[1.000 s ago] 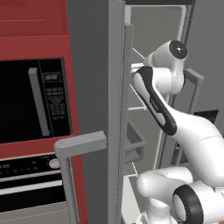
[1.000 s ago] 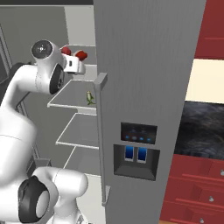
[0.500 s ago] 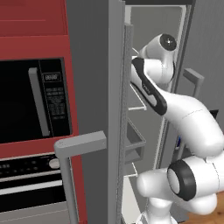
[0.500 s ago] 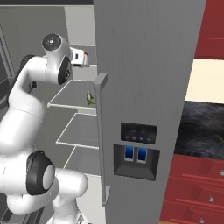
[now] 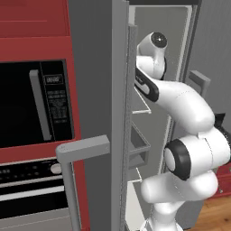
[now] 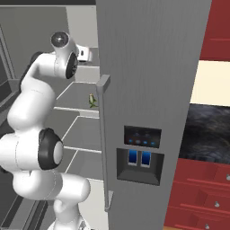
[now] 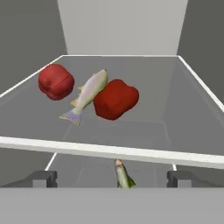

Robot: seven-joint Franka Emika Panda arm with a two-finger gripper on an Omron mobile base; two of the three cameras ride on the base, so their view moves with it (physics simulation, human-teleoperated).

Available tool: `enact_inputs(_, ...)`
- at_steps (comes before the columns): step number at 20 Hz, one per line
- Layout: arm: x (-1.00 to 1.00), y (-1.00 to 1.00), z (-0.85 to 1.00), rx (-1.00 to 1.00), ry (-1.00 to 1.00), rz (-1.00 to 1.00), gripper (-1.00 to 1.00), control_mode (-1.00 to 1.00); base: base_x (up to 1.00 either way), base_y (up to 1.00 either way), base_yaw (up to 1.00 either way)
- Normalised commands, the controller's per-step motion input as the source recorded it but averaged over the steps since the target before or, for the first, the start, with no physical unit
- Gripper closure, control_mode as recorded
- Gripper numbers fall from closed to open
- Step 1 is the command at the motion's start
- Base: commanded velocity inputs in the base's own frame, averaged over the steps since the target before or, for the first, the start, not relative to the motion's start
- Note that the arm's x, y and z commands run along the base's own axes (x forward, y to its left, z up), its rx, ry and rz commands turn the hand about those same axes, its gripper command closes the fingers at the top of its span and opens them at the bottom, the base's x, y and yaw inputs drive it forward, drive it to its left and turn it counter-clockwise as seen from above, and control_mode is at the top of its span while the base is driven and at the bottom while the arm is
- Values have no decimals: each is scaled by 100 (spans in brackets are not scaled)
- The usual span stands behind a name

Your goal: Place one bell pepper and one fish in each tupperware on the nearby counter, to pack two identical lunches.

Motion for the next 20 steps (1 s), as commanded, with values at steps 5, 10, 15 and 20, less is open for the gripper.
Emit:
enact_inputs(5,63,9,0,0,0,0,-100,-100,0,0,0)
enact_inputs(10,54,0,0,0,0,0,-100,-100,0,0,0)
enact_inputs(15,52,1,-6,0,0,0,-100,-100,0,0,0)
enact_inputs(20,34,2,-17,0,0,-1,-100,-100,0,0,0)
